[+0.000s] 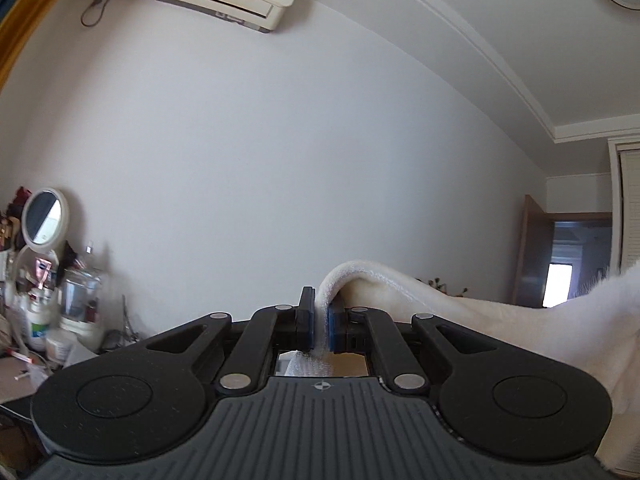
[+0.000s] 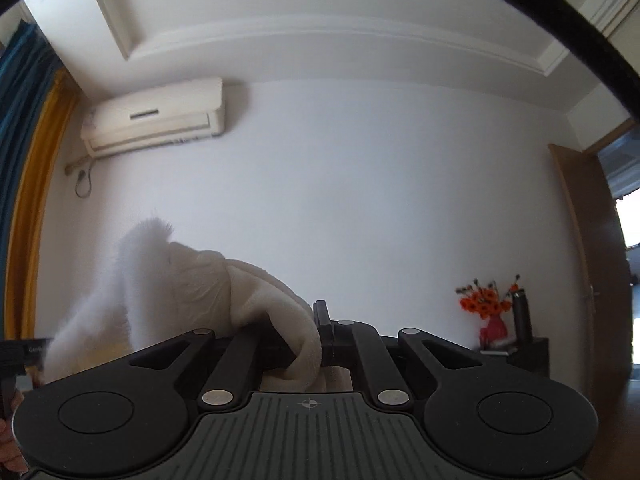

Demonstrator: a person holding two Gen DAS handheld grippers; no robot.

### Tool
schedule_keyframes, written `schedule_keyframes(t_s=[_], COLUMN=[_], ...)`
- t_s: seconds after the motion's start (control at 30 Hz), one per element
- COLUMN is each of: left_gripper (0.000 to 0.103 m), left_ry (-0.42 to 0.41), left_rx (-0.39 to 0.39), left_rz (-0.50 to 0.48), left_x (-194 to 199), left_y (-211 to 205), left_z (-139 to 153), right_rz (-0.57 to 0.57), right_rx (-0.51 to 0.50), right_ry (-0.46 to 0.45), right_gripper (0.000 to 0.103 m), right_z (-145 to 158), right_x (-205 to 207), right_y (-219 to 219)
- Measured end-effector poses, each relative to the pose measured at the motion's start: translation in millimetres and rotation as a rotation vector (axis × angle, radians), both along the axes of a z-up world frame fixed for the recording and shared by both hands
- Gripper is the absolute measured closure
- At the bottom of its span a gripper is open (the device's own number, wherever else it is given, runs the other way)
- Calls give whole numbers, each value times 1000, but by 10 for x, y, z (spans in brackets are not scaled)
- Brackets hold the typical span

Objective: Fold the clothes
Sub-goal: 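Carry the cream coat with both tools toward the patterned ironing board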

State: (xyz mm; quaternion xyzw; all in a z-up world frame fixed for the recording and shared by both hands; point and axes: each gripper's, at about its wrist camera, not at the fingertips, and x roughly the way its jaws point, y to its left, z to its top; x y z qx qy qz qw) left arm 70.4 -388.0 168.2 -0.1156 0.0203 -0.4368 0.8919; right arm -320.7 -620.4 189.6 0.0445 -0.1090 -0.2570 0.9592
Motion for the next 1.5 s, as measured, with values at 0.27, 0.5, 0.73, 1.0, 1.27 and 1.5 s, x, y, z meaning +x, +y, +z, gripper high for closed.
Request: schedule_keyframes(t_s=[0.27, 0.5, 0.73, 1.0, 1.27, 1.5], left_gripper=[97, 97, 97, 97, 96, 96], left_ry=[1, -44, -204, -195, -154, -81], left_rx=[21, 41, -60, -226, -215, -102], left_rz=[-159, -210, -228, -246, -111, 71], left_x=[-102, 215, 767, 1720, 2215, 2692], left_y=[-723, -1129, -1517, -2001, -2724, -3538], left_z=[-187, -262, -55, 175, 316, 197], right_rz=[-94, -124, -87, -12, 93, 189], right_rx=[81, 133, 120, 47, 81, 128], right_ry=[-9, -4, -89, -121, -82, 56], right_gripper=[97, 97, 97, 97, 97, 97], right_z=[-106, -142, 163, 646, 960, 758], right_x=[-489, -230, 709, 1925, 3085, 4503], right_y=[-654, -1290, -1966, -2745, -3710, -4758])
